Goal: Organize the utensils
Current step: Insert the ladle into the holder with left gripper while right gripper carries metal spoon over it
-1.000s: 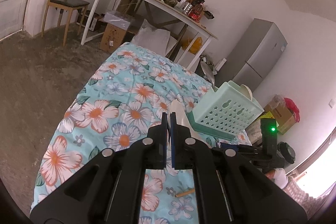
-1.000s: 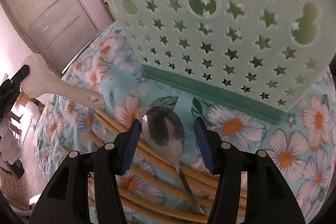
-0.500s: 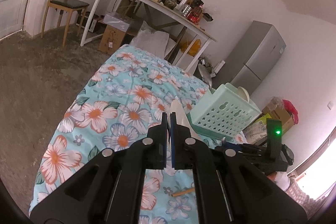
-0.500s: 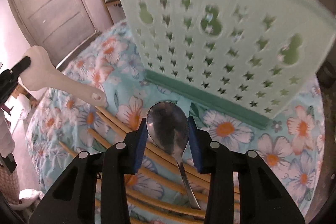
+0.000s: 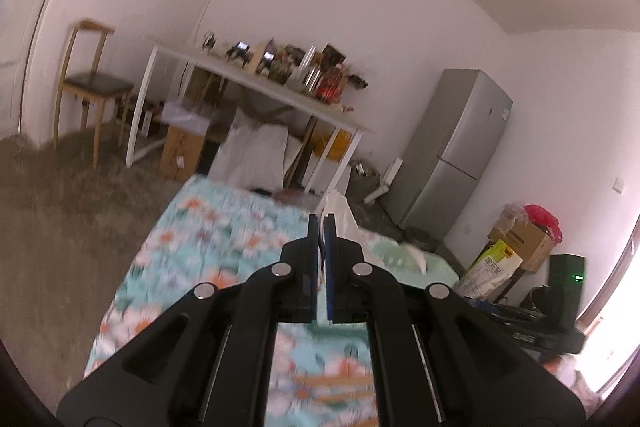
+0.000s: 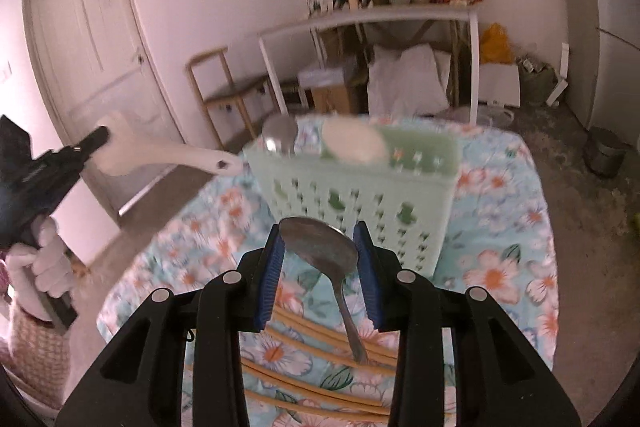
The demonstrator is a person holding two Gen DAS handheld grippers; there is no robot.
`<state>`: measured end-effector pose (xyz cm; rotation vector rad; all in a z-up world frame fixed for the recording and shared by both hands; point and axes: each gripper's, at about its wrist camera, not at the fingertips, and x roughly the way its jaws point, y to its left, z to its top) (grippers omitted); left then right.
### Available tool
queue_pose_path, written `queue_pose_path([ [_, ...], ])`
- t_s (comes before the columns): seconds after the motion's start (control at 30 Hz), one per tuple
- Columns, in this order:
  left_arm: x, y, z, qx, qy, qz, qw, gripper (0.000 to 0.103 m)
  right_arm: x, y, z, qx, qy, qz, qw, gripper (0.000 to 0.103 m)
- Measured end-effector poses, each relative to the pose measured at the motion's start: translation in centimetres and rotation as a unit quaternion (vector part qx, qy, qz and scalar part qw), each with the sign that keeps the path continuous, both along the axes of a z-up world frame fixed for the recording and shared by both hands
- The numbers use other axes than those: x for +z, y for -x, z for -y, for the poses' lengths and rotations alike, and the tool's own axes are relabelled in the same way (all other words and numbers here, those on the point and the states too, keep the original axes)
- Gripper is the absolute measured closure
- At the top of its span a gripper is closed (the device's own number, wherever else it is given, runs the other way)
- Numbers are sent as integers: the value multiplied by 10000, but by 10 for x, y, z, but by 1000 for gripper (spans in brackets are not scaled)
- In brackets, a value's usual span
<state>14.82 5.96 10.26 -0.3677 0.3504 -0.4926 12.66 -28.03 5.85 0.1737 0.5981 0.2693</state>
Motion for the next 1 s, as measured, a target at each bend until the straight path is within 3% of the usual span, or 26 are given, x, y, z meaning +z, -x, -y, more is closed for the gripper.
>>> queue_pose_path([
  [0.1, 12, -14, 15, -16, -164, 138, 9998, 101, 13, 8, 5, -9, -102, 225, 9997, 68],
  [0.27, 25, -33, 48, -50, -831, 319, 9960, 101, 39, 20, 16, 14, -217, 577, 9981, 68],
  [0.47, 30, -53, 84, -72, -1657, 461, 9851, 101, 56, 33, 18, 29, -109, 815, 9966, 68],
  [0.63, 26, -67, 110, -390, -2053, 326, 9774, 101, 57, 33, 17, 53, -48, 826, 9966, 68],
  [0.8, 24, -75, 119, -765, -1820, 277, 9799, 98, 60, 33, 16, 34, 17, 850, 9964, 68],
  [0.9, 25, -74, 112, -845, -1526, 273, 9843, 86, 64, 35, 16, -12, 23, 870, 9962, 68],
  [1.0, 26, -73, 97, -852, -1112, 244, 9898, 82, 68, 34, 20, -40, -53, 928, 9957, 68],
])
